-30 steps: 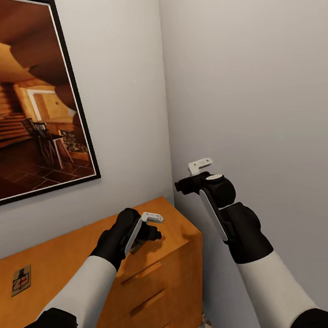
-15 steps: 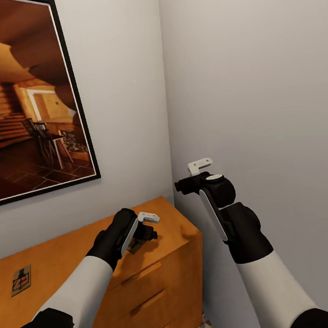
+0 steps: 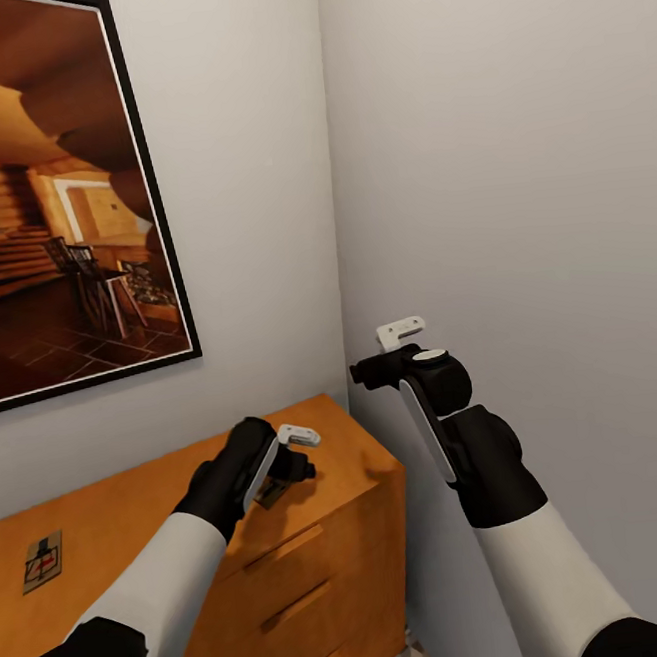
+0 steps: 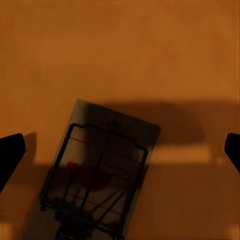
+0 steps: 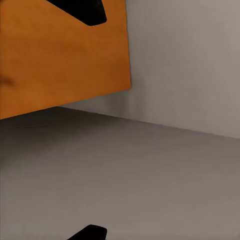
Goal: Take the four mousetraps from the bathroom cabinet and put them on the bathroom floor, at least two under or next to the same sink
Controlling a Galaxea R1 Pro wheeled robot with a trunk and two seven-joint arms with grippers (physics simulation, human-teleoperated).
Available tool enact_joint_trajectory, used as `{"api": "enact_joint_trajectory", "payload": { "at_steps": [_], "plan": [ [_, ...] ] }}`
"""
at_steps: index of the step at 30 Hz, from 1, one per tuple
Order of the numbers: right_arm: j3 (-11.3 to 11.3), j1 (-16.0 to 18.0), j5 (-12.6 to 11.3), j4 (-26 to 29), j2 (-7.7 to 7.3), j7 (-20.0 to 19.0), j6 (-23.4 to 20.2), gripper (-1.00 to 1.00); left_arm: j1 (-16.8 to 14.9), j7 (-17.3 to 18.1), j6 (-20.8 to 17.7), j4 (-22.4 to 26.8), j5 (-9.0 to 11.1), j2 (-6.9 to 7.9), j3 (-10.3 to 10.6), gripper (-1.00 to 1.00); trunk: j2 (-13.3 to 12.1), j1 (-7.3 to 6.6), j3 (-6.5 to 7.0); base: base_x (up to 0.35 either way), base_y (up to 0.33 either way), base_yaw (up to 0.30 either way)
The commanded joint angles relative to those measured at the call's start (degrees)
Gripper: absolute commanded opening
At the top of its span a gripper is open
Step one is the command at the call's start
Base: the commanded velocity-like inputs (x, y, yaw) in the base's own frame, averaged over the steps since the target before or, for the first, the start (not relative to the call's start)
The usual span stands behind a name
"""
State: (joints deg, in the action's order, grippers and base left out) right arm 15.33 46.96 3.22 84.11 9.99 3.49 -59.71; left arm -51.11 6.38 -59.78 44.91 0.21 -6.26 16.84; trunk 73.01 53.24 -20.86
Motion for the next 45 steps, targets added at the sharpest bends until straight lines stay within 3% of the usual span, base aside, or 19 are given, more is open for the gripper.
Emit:
{"api": "enact_joint_trajectory", "payload": {
  "at_steps": [1, 5, 14, 45],
  "plan": [
    [0.1, 0.1, 0.3, 0.0, 0.01, 0.0, -0.3, 1.0, 0.0, 0.1, -0.2, 0.0, 0.0, 0.02, 0.5, 1.0, 0.0, 0.0, -0.07, 0.0, 0.0, 0.0],
    [0.1, 0.0, 0.3, 0.0, 0.01, 0.0, -0.3, 1.0, 0.0, 0.2, -0.2, 0.0, 0.0, 0.02, 2.6, 1.0, 0.0, 0.0, -0.07, -0.03, 0.0, 0.0],
    [0.0, 0.1, 0.4, 0.0, 0.01, 0.0, -0.3, 1.0, 0.0, 0.2, -0.2, 0.0, 0.0, 0.09, 5.0, 1.0, 0.0, 0.0, -0.07, -0.098, 0.029, 0.0],
    [0.0, 0.0, 0.4, 0.0, 0.01, 0.0, -0.3, 1.0, 0.0, 0.2, -0.2, -0.1, 0.1, 1.15, 5.4, 1.0, 0.0, 0.0, -0.07, -0.01, 0.004, 0.0]
  ]
}}
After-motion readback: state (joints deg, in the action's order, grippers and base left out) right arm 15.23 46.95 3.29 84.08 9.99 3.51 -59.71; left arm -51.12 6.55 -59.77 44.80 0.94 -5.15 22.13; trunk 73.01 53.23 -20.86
